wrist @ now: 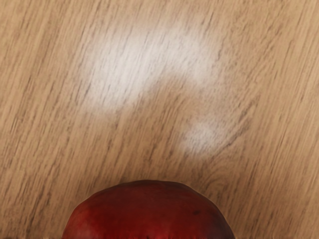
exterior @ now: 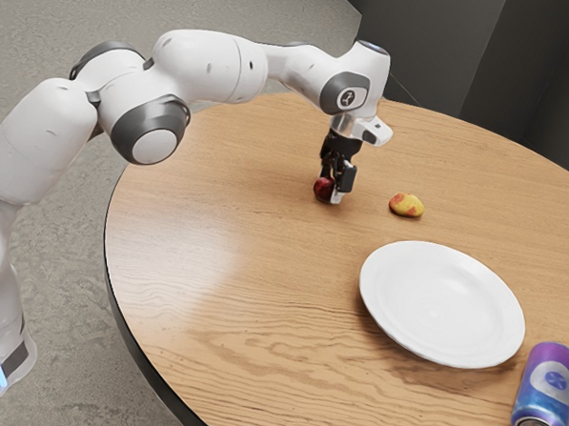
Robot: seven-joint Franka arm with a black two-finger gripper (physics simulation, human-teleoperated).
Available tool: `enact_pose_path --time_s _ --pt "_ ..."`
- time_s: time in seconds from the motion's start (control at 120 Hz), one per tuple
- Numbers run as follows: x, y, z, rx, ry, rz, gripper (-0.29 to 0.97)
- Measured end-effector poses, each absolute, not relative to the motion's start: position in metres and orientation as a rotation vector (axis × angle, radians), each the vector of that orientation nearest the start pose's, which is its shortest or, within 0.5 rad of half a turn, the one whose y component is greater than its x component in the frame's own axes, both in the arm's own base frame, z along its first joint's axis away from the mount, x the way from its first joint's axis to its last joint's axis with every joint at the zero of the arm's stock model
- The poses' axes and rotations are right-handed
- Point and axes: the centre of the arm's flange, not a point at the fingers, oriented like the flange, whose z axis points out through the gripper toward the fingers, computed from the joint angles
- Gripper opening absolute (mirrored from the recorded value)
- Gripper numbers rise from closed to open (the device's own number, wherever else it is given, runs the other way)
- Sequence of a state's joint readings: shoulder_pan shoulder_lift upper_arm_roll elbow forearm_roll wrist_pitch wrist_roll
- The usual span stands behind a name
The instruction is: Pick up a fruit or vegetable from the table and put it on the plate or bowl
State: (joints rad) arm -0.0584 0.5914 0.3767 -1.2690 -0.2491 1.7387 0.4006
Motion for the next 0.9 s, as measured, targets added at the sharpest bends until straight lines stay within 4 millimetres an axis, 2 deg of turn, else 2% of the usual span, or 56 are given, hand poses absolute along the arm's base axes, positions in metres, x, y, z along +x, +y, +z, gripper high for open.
enact_pose_path --time_s 0.258,0.5,0.542,0.592,0.658,0.792,0.9 --pt "0.694 0.141 0.420 -3.204 0.123 0.132 0.46" --pt "0.693 0.142 0.418 -3.196 0.115 0.144 0.14" --pt "0.692 0.143 0.417 -3.194 0.112 0.149 0.14" --pt "0.692 0.143 0.416 -3.192 0.110 0.151 0.22" --pt "0.692 0.144 0.416 -3.193 0.106 0.152 0.25" --pt "0.692 0.144 0.421 -3.192 0.103 0.140 0.24" --pt "0.692 0.144 0.428 -3.192 0.106 0.121 0.28"
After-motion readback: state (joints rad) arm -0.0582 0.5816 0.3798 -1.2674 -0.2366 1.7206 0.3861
